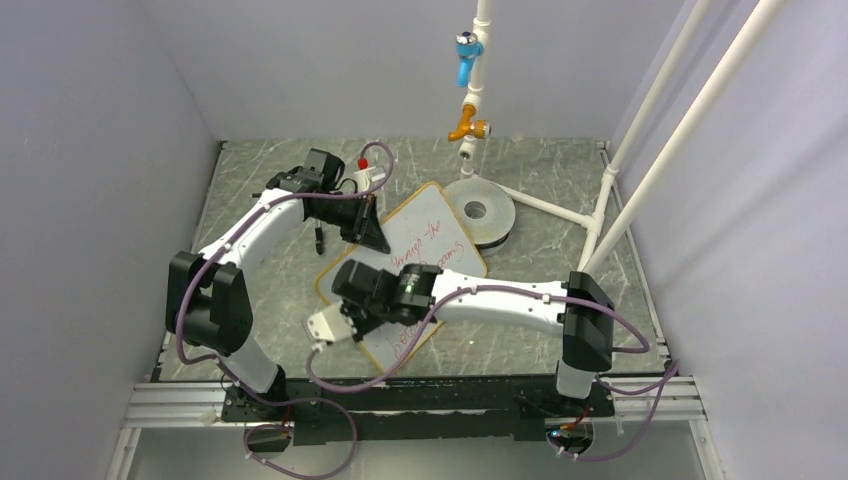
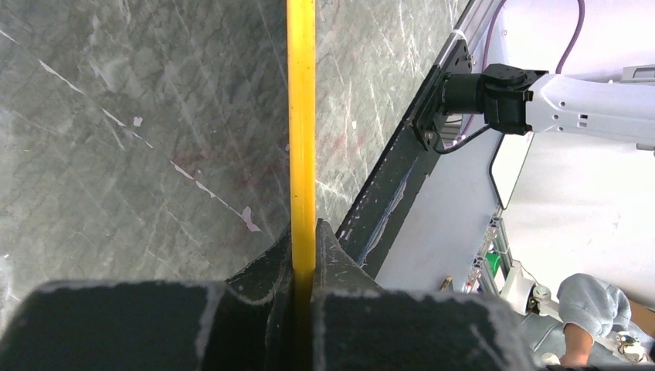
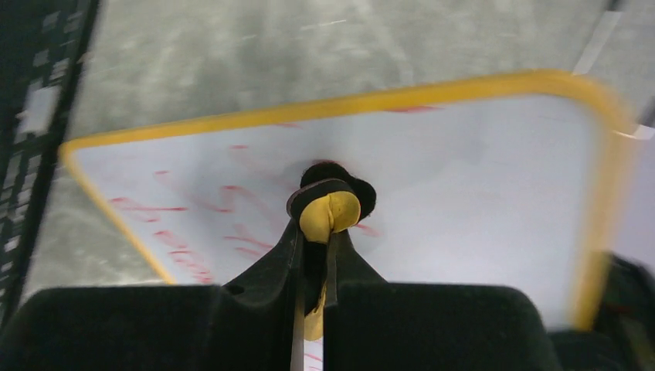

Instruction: Erase the whiteboard

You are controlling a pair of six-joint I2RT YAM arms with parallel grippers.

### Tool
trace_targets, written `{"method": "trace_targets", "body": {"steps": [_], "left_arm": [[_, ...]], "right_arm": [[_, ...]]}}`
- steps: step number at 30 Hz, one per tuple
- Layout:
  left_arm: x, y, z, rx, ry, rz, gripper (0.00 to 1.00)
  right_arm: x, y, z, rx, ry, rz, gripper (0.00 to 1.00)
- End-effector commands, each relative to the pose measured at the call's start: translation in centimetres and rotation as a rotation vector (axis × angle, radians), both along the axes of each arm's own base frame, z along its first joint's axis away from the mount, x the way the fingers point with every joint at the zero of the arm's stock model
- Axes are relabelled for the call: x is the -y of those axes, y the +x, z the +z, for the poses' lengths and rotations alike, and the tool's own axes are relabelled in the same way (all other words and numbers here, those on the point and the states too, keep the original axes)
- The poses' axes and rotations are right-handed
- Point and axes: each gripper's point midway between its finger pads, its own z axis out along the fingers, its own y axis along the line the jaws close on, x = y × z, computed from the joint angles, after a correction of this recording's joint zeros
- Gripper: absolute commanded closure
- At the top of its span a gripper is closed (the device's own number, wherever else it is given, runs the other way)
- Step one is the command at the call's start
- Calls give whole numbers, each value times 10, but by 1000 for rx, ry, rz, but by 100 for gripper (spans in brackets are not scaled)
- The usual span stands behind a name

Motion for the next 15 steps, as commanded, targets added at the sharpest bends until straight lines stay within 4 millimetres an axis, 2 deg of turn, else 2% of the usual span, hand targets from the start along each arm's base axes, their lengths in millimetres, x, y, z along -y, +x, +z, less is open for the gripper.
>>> {"method": "trace_targets", "body": {"steps": [1, 3, 5, 7, 11, 13, 15], "left_arm": [[9, -17, 36, 67, -110, -69, 100], [9, -18, 37, 73, -111, -70, 100], [8, -19, 38, 79, -111, -70, 100], [8, -20, 40, 82, -115, -72, 100], [9, -20, 43, 88, -121, -75, 100], [9, -21, 43, 89, -122, -76, 100], [8, -21, 43, 90, -122, -76, 100]], "right_arm": [[-26, 37, 53, 100, 137, -76, 100], [-27, 34, 44, 81, 124, -72, 100], [-19, 24, 30, 44, 89, -46, 100], [-4, 8, 8, 6, 23, 2, 100], [12, -24, -17, -53, -49, 83, 100], [12, -30, -24, -47, -64, 99, 100], [3, -27, -22, -24, -50, 83, 100]]}}
